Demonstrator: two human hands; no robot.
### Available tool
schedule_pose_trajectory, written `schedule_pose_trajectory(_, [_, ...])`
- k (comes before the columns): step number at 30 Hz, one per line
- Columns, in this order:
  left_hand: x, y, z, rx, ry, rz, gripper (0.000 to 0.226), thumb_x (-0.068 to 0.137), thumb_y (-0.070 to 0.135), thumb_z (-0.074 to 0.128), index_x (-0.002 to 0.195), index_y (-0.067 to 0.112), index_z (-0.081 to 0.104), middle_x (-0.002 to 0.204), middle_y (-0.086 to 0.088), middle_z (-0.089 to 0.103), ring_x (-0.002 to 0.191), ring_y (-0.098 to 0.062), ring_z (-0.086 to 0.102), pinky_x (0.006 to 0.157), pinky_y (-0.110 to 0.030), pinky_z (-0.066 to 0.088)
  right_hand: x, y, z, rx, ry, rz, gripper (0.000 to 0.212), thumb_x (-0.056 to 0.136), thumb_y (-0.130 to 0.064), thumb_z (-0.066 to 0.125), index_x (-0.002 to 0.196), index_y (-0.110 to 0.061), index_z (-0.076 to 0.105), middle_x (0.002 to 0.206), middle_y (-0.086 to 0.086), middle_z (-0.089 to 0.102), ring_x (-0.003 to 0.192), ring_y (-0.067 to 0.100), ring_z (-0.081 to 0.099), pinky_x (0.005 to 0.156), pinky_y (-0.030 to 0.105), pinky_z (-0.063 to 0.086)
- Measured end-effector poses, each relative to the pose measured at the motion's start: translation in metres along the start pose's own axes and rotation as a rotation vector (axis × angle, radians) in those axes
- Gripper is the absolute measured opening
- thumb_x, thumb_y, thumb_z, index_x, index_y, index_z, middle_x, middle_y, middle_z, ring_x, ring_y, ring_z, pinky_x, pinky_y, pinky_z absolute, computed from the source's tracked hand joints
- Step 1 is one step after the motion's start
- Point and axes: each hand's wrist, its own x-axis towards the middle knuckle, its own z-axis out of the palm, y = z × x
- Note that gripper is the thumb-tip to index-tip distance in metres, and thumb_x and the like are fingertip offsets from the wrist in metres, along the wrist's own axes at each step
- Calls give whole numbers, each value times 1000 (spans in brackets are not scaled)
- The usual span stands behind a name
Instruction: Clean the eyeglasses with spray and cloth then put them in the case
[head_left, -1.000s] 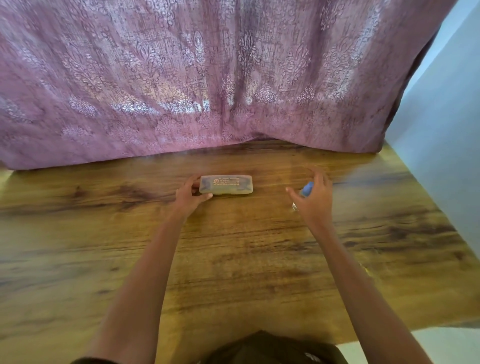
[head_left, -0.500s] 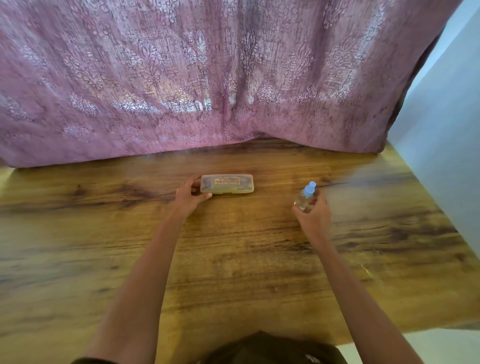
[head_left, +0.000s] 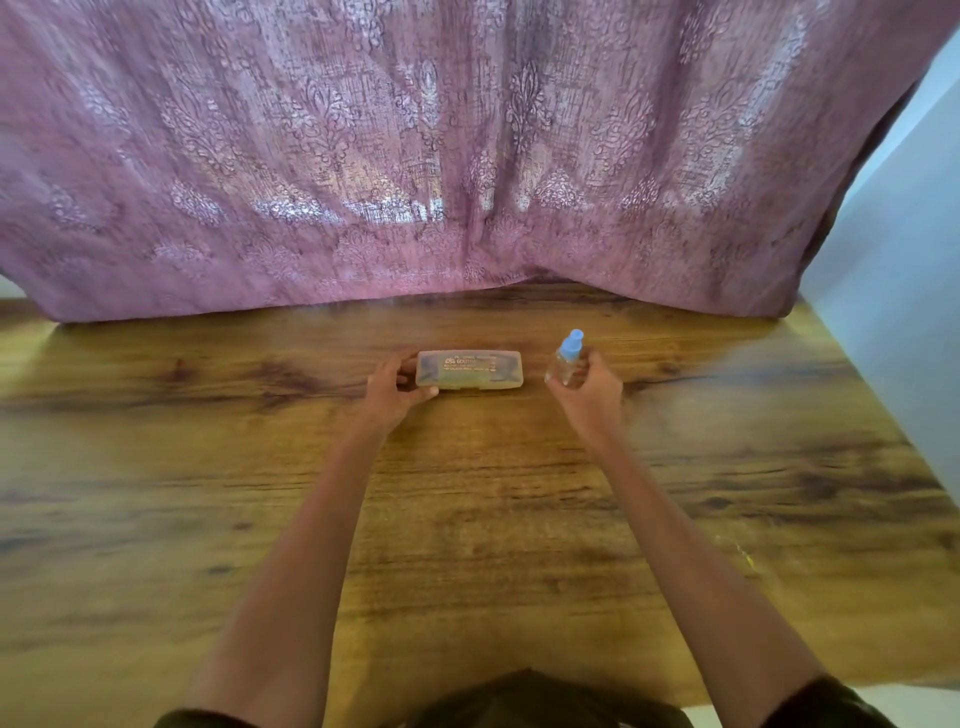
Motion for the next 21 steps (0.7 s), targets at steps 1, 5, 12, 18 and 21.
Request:
schedule_pose_trajectory(1, [1, -1, 0, -4, 1, 1, 68, 82, 14, 75, 141, 18, 43, 135, -7, 52, 123, -25, 48, 107, -48, 42, 3, 0, 5, -4, -17, -7, 27, 82, -13, 76, 100, -18, 55, 79, -16, 58, 67, -5, 55, 57, 1, 42])
schedule_pose_trajectory(5, [0, -1, 0, -5, 1, 1, 67, 82, 14, 75, 141, 18, 43, 136, -8, 51, 123, -25, 47, 107, -48, 42, 8, 1, 18, -51, -54, -5, 28, 83, -15, 74, 104, -16, 56, 82, -13, 59, 70, -2, 57, 57, 11, 44])
schedule_pose_trajectory(12, [1, -1, 0, -10, -5, -6, 67, 82, 14, 75, 141, 18, 43, 137, -8, 50, 124, -25, 47, 107, -48, 42, 8, 4, 22, -69, -45, 26, 32, 84, -18, 75, 107, -17, 53, 94, -3, 63, 82, 8, 61, 63, 11, 41])
schedule_pose_trajectory(18, [-1, 0, -1, -16, -19, 1, 74, 79, 16, 78, 143, 17, 41, 138, -10, 48, 127, -28, 44, 108, -50, 40, 7, 6, 21, -44, -59, 28, 35, 83, -21, 75, 109, -19, 52, 95, -4, 64, 80, 5, 62, 54, 6, 42])
schedule_pose_trajectory(21, [0, -3, -3, -50, -39, 9, 81, 78, 20, 80, 146, 15, 36, 140, -10, 47, 126, -27, 46, 107, -47, 42, 5, 11, 20, -14, -67, 47, 51, 83, -29, 74, 126, -16, 50, 103, -7, 63, 89, 8, 62, 62, 8, 38])
